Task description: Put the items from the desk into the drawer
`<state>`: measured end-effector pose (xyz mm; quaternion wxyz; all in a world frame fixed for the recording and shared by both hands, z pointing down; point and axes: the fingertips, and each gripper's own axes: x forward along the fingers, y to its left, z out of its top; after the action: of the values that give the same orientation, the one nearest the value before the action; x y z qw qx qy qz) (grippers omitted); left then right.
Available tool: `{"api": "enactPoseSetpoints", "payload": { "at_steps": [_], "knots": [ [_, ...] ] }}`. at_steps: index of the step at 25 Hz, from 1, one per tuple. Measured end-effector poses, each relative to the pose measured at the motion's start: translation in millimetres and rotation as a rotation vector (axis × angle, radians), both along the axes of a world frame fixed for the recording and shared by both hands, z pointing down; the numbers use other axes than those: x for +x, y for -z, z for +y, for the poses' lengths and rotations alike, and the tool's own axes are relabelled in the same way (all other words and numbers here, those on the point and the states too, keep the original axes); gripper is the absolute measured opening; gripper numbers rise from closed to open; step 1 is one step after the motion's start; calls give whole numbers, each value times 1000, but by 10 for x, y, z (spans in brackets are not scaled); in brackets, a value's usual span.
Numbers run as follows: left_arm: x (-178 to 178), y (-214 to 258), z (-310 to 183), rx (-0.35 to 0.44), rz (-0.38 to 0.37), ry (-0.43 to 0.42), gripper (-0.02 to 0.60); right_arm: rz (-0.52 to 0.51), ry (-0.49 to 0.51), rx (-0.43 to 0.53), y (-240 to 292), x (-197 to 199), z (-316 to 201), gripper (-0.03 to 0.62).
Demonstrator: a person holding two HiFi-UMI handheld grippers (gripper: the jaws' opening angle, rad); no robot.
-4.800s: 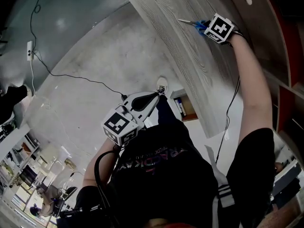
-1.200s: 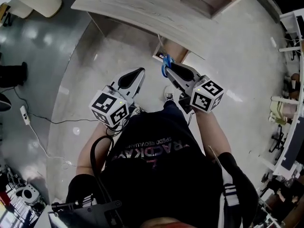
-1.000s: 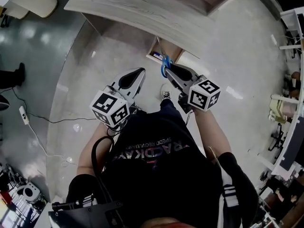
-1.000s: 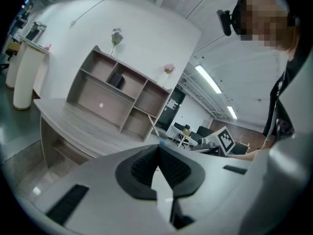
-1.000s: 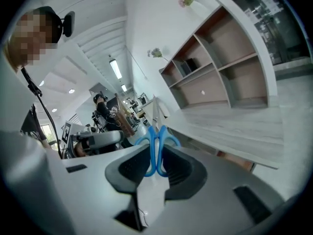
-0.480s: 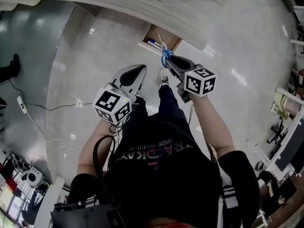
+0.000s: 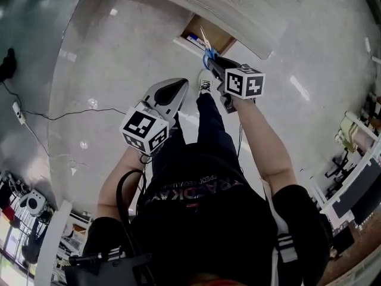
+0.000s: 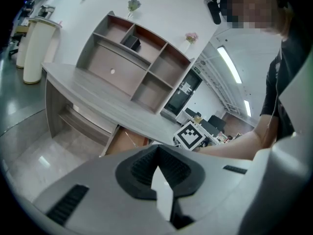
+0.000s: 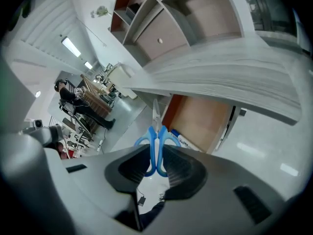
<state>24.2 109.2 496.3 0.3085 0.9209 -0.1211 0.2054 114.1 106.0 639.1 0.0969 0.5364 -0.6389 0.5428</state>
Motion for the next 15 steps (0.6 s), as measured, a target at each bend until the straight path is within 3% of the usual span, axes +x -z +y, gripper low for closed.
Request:
{"api": "enactPoseSetpoints", "payload": {
  "at_steps": [8, 15],
  "knots": [
    [-41, -194, 3, -29, -29, 33, 11, 84, -18, -111, -445, 172, -137, 98],
    [-3, -268, 184, -68, -42, 44, 11, 94, -70, -191, -633, 392, -243, 98]
  ]
}}
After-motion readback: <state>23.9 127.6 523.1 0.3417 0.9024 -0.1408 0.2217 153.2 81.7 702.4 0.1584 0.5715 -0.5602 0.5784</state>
